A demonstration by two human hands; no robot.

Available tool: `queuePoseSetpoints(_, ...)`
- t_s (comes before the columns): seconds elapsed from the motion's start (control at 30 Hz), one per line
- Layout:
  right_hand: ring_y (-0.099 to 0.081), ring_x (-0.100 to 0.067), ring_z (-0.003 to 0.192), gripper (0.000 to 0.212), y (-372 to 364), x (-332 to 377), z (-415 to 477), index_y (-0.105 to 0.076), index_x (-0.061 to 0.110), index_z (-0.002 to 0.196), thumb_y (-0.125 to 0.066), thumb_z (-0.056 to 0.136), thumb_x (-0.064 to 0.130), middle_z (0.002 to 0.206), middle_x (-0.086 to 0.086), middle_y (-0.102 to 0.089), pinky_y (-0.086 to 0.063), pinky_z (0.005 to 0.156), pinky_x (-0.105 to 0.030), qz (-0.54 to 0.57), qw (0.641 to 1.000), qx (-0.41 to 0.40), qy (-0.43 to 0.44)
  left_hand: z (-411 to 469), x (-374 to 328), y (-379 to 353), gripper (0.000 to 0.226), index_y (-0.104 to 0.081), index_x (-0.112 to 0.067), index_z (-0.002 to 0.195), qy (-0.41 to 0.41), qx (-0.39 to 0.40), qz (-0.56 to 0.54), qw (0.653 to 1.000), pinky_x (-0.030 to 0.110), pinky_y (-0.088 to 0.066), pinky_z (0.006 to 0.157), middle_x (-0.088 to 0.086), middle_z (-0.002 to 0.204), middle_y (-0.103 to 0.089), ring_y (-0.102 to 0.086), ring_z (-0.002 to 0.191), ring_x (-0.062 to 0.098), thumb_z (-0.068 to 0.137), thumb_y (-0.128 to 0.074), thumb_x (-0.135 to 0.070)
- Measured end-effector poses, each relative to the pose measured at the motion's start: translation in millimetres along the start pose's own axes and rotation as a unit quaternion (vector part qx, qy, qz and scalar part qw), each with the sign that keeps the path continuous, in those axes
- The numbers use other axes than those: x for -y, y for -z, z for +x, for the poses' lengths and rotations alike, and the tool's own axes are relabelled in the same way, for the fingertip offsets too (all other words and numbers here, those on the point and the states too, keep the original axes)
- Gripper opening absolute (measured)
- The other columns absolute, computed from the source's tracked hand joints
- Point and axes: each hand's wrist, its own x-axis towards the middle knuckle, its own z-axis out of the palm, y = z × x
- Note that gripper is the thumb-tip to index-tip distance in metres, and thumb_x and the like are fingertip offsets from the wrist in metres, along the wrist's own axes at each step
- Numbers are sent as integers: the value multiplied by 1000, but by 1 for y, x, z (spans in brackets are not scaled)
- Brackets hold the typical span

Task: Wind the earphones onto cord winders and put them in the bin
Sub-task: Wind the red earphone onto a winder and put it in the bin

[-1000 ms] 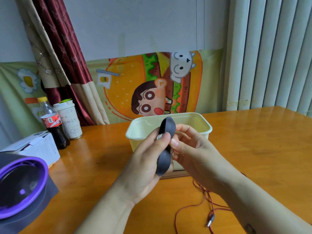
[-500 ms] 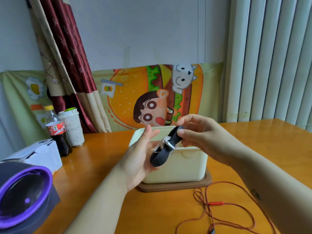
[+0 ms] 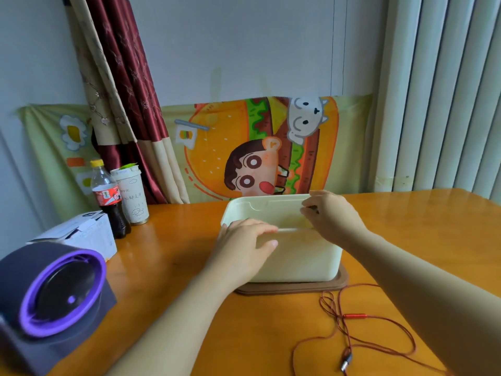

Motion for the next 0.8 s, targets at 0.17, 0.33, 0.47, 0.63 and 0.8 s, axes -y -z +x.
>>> queuePoseSetpoints(0.17, -63, -22, 96, 27, 27, 4, -26, -71, 17, 110, -51, 96, 29, 115, -2, -68, -55, 79, -36, 14, 1000, 14, 3, -13, -4, -5, 33, -60, -32, 129, -7, -19, 21, 1000, 33, -24, 115, -8, 143, -47, -34, 135, 15, 97, -55, -31)
queuePoseSetpoints(0.33, -62, -12, 82, 20, 53, -1, -70, -72, 17, 105, -57, 93, 23, 98, 6, -69, -53, 74, -28, 50, 998, -2, 37, -40, -21, -15, 25, -66, -25, 119, -44, -16, -48, 998, 17, -34, 96, -9, 125, -55, -50, 116, 7, 97, -56, -21)
queuePoseSetpoints(0.47, -62, -8, 81, 17, 61, -7, -110, -71, 20, 104, -61, 91, 22, 94, 10, -65, -53, 74, -23, 24, 991, 123, 50, -70, -38, -26, 23, -66, -28, 119, -47, 180, -12, 983, 23, -44, 93, -13, 116, -58, -55, 107, 6, 97, -57, -29)
queuePoseSetpoints(0.63, -57, -15, 113, 30, 42, -32, -142, -59, 21, 125, -54, 95, 20, 127, 1, -60, -49, 96, -29, -88, 938, 333, 27, -93, -44, -34, 26, -64, -32, 122, -47, 311, 77, 946, 26, -43, 94, -8, 125, -56, -55, 111, 9, 97, -57, -34)
queuePoseSetpoints(0.8, -56, -25, 112, 34, 7, -60, -140, -55, 12, 126, -41, 95, 11, 129, -8, -52, -51, 92, -36, -171, 938, 301, -23, -101, -43, -42, 34, -60, -31, 129, -31, 341, 124, 931, 25, -39, 94, -5, 130, -51, -50, 119, 12, 96, -57, -37)
